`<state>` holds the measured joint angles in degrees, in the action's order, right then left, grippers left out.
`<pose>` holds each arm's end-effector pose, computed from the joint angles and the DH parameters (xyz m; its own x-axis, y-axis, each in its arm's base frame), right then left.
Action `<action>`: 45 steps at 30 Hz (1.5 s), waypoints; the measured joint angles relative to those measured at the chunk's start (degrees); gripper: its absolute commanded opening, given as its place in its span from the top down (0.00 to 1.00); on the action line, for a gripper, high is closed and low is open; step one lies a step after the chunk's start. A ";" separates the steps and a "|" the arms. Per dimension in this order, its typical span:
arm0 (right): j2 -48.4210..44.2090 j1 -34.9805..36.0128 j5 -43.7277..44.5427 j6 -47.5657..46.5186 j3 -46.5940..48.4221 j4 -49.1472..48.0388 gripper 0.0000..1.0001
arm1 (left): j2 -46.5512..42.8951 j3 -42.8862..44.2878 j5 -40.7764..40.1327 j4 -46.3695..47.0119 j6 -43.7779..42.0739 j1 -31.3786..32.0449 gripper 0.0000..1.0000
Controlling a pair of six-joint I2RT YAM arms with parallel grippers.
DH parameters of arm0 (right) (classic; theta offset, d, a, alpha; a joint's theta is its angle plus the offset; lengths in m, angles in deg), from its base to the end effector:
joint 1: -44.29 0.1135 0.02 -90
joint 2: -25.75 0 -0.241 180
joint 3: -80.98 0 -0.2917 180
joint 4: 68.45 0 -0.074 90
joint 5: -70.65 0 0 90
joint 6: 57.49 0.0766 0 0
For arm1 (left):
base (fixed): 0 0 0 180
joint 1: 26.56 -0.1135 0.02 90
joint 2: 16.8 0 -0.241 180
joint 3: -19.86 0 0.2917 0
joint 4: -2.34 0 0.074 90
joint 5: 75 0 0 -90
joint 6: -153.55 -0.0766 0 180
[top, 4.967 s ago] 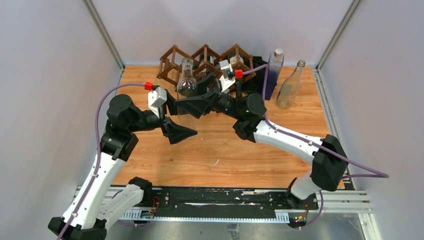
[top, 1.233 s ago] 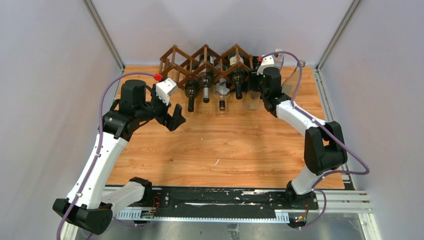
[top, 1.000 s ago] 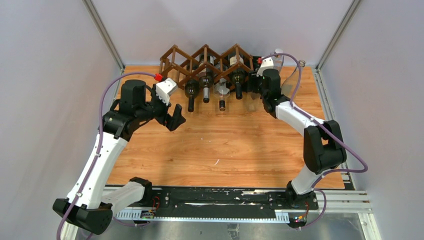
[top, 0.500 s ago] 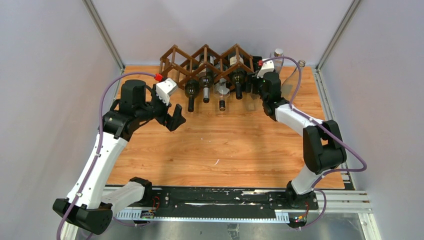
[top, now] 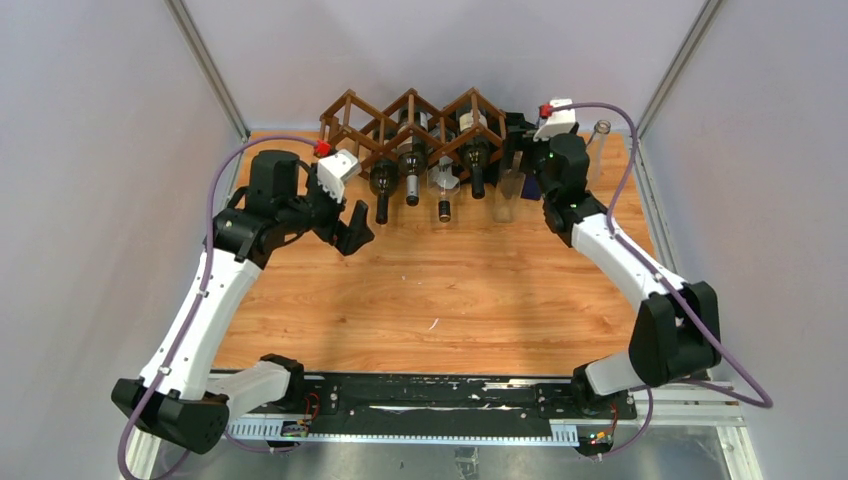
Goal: Take the wine bottle off the wine rack
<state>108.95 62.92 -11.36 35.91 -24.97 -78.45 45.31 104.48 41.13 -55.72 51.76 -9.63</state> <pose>0.4102 0.1271 0.3086 0.0031 0.0630 -0.9980 -0.1852 0.9808 0.0614 0.2704 -0.1176 0.3552 -0.4210 0.3199 -0.8488 0.7051 0.7040 -0.0844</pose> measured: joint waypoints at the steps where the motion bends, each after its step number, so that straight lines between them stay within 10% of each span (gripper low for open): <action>1: -1.03 0.00 0.13 0.11 0.46 0.63 0.07 | 0.57 0.48 -0.28 -0.22 0.11 0.00 0.00; 12: -11.21 -0.02 -16.20 9.27 10.29 12.46 0.06 | 7.82 13.31 -8.33 -6.36 -1.03 -0.20 0.00; 25: 10.95 17.44 -9.90 14.64 35.39 39.87 0.04 | 14.21 23.08 -15.78 -10.27 -1.70 -5.40 0.00; 45: 28.26 16.48 -14.19 22.32 39.58 41.88 0.14 | 15.52 20.74 -13.20 -10.62 -0.02 -7.54 0.00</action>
<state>137.21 79.40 -25.55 58.23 14.61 -36.57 60.83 125.22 27.93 -66.35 51.74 -17.17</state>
